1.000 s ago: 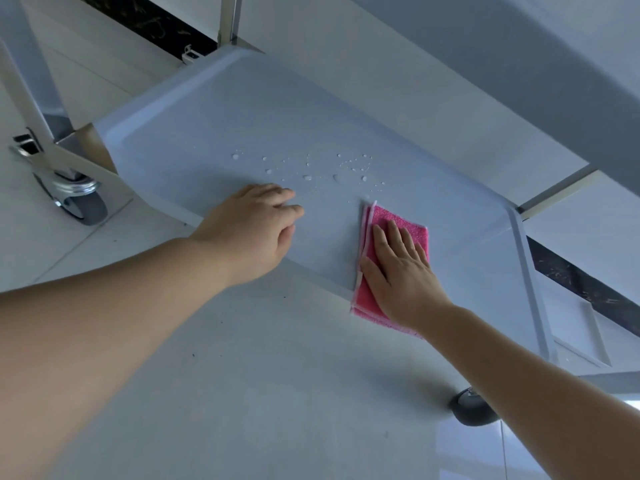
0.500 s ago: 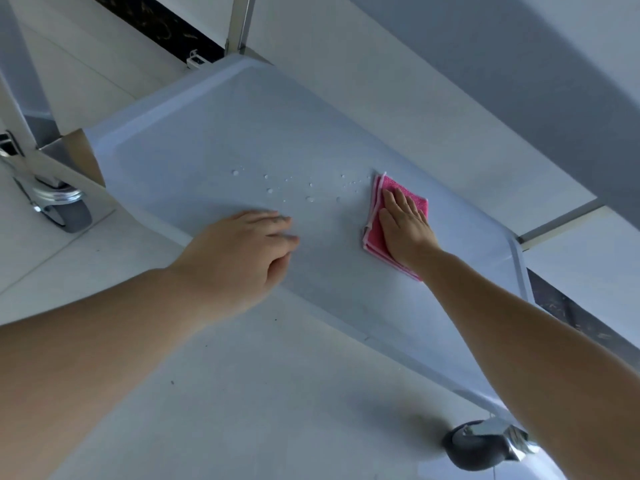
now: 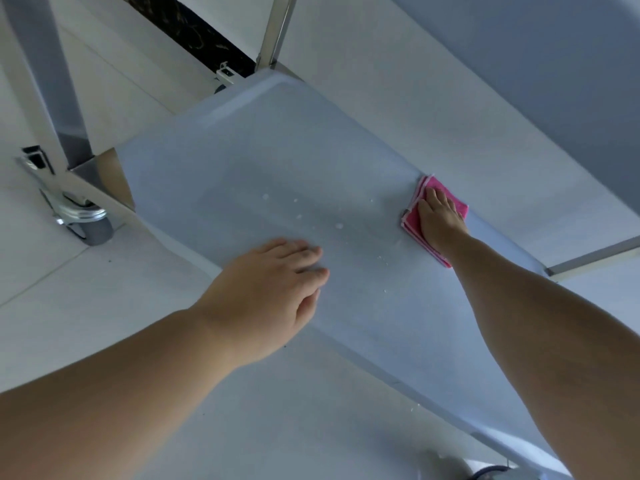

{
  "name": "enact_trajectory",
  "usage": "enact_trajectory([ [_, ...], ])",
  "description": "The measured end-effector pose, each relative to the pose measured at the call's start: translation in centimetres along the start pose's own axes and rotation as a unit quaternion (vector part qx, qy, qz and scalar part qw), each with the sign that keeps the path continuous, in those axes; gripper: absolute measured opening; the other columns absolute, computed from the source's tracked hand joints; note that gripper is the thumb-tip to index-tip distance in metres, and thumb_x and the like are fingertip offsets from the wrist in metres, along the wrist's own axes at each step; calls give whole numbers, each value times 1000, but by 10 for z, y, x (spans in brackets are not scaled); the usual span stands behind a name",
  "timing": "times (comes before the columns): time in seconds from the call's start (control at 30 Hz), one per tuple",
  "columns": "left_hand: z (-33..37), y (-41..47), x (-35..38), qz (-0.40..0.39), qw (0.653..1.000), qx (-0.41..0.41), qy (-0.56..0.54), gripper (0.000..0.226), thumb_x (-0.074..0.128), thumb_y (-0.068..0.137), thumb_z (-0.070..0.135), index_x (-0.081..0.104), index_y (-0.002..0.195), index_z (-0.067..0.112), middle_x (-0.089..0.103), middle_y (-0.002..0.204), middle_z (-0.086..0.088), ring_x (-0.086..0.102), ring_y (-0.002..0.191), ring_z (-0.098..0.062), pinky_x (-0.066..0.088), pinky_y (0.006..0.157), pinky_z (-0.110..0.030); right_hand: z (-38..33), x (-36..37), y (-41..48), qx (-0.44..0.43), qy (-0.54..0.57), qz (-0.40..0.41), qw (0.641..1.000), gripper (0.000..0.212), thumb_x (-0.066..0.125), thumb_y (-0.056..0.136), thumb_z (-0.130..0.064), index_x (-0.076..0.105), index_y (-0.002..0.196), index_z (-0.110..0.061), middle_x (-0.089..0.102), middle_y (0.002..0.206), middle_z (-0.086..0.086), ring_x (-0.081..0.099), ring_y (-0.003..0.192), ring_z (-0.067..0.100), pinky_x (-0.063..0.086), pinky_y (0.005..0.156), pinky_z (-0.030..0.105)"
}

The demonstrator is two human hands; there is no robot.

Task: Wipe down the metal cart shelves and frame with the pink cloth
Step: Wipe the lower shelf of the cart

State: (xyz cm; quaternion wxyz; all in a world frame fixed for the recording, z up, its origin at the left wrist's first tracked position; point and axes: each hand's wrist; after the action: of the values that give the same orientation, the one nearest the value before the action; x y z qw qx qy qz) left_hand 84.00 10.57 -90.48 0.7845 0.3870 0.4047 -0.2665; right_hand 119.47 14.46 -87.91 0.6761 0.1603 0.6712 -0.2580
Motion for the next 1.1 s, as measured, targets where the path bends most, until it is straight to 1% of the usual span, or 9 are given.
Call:
enact_trajectory([
  [0.13, 2, 2, 2, -9, 1000, -3, 8, 40, 37, 88, 27, 73, 99, 15, 68, 115, -8, 64, 107, -23, 47, 97, -40, -13, -3, 4, 19, 14, 19, 1000, 55, 20, 99, -32, 16, 152, -16, 11, 160, 4, 12, 146, 28, 10, 119, 46],
  [0.23, 2, 4, 2, -20, 1000, -12, 8, 40, 37, 87, 27, 73, 98, 15, 68, 115, -8, 64, 108, -23, 48, 97, -41, -20, -3, 2, 5, 15, 23, 1000, 54, 20, 99, -31, 17, 151, -16, 11, 160, 5, 12, 146, 28, 9, 119, 48],
  [0.4, 5, 7, -1, -43, 999, -6, 14, 41, 36, 85, 28, 74, 94, 17, 70, 111, -7, 66, 103, -22, 49, 93, -38, -43, 3, -16, -58, 19, 21, 998, 55, 17, 100, -32, 9, 153, -20, 3, 162, 1, 2, 148, 22, 1, 121, 41],
  [0.5, 3, 9, -5, -43, 999, 12, 20, 42, 35, 85, 30, 75, 94, 20, 71, 108, -5, 67, 100, -20, 51, 88, -33, -52, 4, -39, -75, 18, 12, 997, 54, 16, 102, -32, 5, 153, -20, 0, 162, 1, 0, 148, 21, 0, 121, 38],
  [0.57, 3, 11, -12, -66, 998, 5, 8, 43, 33, 91, 31, 70, 110, 20, 64, 124, -5, 59, 115, -18, 43, 99, -27, -61, 6, -63, -84, 20, 5, 996, 54, 16, 102, -32, 4, 153, -20, -1, 161, 1, -1, 148, 20, -1, 121, 37],
  [0.63, 1, 13, -16, -100, 995, -1, -9, 42, 27, 100, 32, 51, 134, 23, 38, 149, -2, 33, 138, -15, 19, 112, -24, -69, 6, -88, -87, 27, -4, 996, 54, 16, 103, -33, 4, 153, -21, -3, 161, 1, -3, 148, 20, -2, 120, 35],
  [0.7, 0, 16, -17, -149, 989, -11, -4, 43, 24, 102, 32, 36, 143, 26, 23, 156, 2, 17, 143, -12, 7, 114, -24, -75, 6, -115, -90, 29, -10, 995, 53, 16, 103, -33, 3, 153, -20, -5, 161, 2, -5, 148, 19, -4, 120, 34],
  [1.0, -2, 17, -19, -157, 987, -6, -33, 41, 25, 102, 27, 41, 140, 23, 20, 157, -1, 13, 145, -15, 6, 115, -27, -95, 4, -200, -61, 25, -50, 997, 55, 19, 103, -32, -4, 152, -22, -13, 160, -1, -12, 147, 16, -10, 117, 29],
  [1.1, -8, 18, -19, -151, 987, 4, -55, 40, 29, 102, 31, 48, 135, 20, 25, 155, -3, 20, 143, -18, 14, 116, -28, -95, 5, -200, -63, 34, -42, 997, 55, 20, 103, -33, -3, 152, -22, -11, 160, -2, -12, 147, 15, -10, 116, 29],
])
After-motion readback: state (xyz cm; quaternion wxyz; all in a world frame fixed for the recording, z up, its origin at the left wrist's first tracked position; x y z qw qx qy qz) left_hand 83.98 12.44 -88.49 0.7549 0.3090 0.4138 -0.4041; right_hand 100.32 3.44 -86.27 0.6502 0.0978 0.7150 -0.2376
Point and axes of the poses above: each hand's wrist, its own y-axis towards the middle knuckle, its own x-axis out of the palm, z = x × y
